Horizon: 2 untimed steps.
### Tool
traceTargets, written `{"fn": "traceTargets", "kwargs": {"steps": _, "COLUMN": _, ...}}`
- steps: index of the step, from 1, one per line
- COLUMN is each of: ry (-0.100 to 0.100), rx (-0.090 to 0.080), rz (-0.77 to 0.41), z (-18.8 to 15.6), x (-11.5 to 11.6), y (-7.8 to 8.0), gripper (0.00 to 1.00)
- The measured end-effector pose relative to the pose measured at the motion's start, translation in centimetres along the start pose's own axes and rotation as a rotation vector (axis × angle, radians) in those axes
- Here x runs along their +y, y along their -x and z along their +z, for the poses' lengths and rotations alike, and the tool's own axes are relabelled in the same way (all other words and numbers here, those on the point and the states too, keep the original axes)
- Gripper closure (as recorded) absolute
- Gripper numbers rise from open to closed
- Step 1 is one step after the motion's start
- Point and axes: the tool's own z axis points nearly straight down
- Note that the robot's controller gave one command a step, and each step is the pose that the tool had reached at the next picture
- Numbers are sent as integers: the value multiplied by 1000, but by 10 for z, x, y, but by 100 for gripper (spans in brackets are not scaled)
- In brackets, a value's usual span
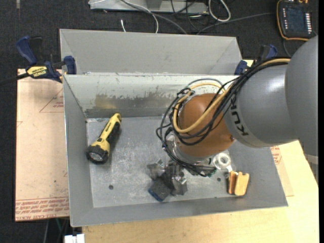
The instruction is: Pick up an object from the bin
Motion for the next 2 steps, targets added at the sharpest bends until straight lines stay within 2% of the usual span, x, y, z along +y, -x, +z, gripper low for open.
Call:
{"fn": "traceTargets", "kwargs": {"steps": 1, "ry": 7, "rx": 8, "rz": 1, "z": -33, "x": 3, "y": -2, "gripper": 100}}
{"fn": "traceTargets", "kwargs": {"steps": 2, "ry": 8, "rx": 7, "rz": 3, "z": -79, "x": 3, "y": -1, "gripper": 100}}
